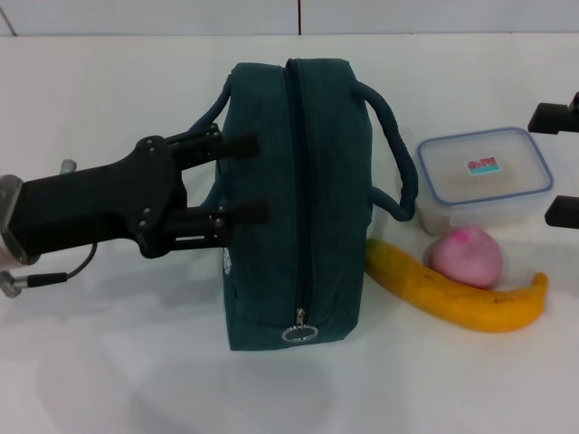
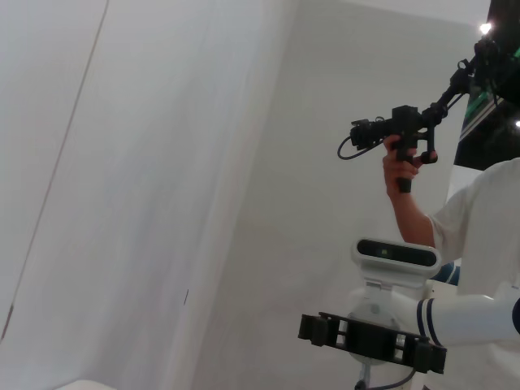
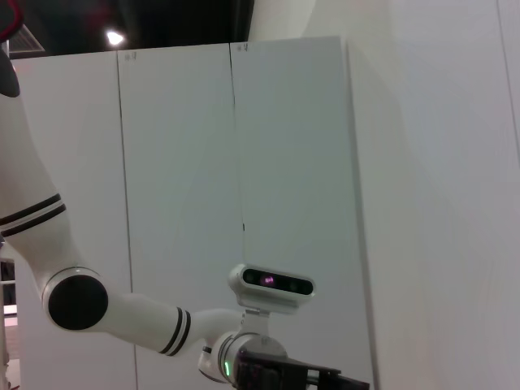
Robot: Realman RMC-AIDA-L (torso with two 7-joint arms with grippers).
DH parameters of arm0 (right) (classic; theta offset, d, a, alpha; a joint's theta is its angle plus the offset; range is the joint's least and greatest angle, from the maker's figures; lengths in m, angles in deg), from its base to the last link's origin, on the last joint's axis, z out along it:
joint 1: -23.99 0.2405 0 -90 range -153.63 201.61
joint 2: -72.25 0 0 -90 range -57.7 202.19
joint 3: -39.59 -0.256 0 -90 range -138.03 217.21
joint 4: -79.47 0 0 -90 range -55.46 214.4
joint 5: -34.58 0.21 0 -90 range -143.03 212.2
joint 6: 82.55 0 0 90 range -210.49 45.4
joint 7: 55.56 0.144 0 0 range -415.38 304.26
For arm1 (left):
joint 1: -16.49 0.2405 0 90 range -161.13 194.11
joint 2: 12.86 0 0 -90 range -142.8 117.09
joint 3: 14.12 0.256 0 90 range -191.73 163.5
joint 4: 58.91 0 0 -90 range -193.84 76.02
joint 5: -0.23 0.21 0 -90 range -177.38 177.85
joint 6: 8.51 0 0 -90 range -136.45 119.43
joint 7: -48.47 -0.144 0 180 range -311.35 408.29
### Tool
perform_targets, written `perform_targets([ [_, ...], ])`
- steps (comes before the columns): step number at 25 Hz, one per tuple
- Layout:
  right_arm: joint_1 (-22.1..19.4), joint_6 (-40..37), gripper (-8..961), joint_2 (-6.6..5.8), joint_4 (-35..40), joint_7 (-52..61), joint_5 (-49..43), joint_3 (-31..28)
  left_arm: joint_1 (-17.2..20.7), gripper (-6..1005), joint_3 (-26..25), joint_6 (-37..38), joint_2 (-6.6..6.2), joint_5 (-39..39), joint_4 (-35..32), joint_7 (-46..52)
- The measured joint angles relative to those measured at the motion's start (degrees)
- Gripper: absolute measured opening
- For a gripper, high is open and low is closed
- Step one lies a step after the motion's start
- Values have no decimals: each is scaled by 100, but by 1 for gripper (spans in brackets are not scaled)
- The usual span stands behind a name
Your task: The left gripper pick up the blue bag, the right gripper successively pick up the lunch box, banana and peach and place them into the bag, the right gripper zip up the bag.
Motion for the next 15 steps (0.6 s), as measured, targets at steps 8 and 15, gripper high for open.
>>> perform_targets([
  [8, 2, 66, 884, 45, 1, -3, -17, 36, 0, 848, 0, 0, 6, 24, 0, 0],
  [15, -5, 66, 883, 62, 1, -18, -18, 39, 8, 848, 0, 0, 22, 31, 3, 0],
])
